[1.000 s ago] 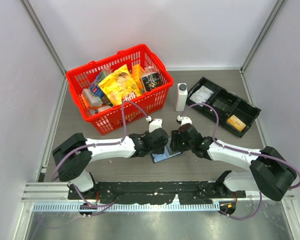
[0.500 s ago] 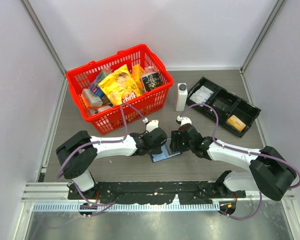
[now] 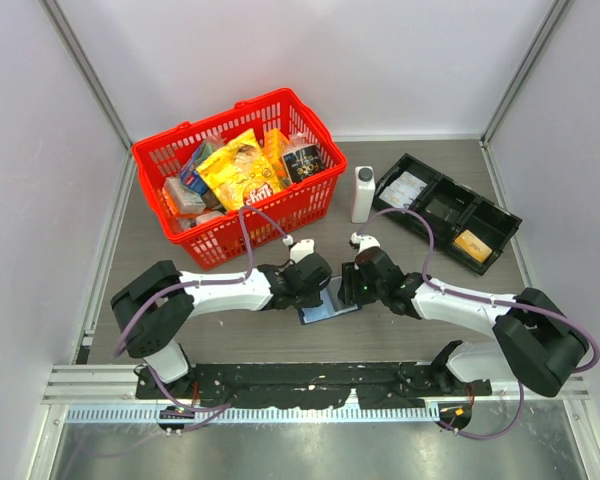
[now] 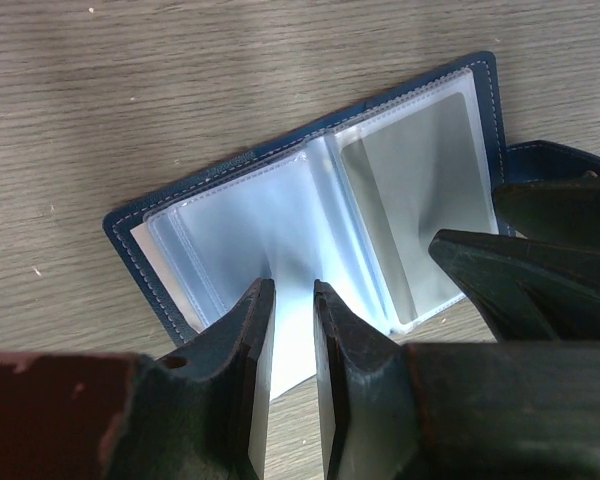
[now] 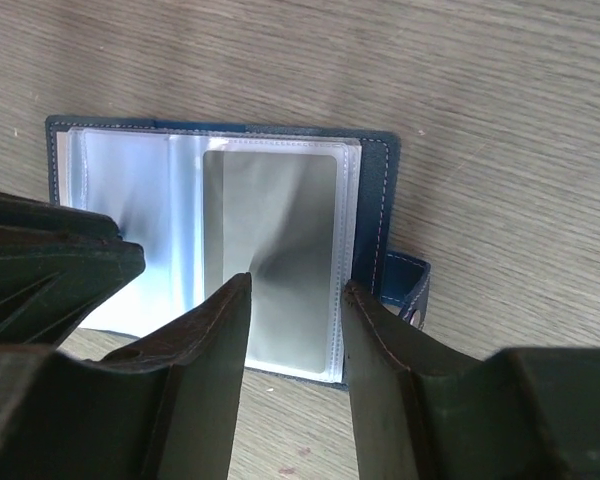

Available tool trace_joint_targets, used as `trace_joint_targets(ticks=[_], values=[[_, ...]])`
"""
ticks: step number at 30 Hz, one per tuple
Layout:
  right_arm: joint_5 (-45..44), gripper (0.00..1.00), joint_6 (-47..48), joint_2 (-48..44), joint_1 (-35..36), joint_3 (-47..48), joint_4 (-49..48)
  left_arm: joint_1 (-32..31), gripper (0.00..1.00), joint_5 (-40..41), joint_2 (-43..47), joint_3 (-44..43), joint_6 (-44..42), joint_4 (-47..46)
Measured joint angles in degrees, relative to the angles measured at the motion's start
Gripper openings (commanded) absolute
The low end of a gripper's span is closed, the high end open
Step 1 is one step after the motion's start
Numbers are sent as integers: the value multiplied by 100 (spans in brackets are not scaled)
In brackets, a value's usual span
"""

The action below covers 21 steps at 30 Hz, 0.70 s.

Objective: Take the credit cards out of the card holder
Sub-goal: Remove the credit card from the card holder.

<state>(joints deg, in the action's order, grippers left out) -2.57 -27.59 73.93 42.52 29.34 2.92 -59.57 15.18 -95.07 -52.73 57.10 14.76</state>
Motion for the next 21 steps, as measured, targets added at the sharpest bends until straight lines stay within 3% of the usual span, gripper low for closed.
trace_joint_targets(ticks=[21], values=[[1003, 40, -70, -470, 2, 2, -282, 68, 24, -129, 70, 149, 39, -184]])
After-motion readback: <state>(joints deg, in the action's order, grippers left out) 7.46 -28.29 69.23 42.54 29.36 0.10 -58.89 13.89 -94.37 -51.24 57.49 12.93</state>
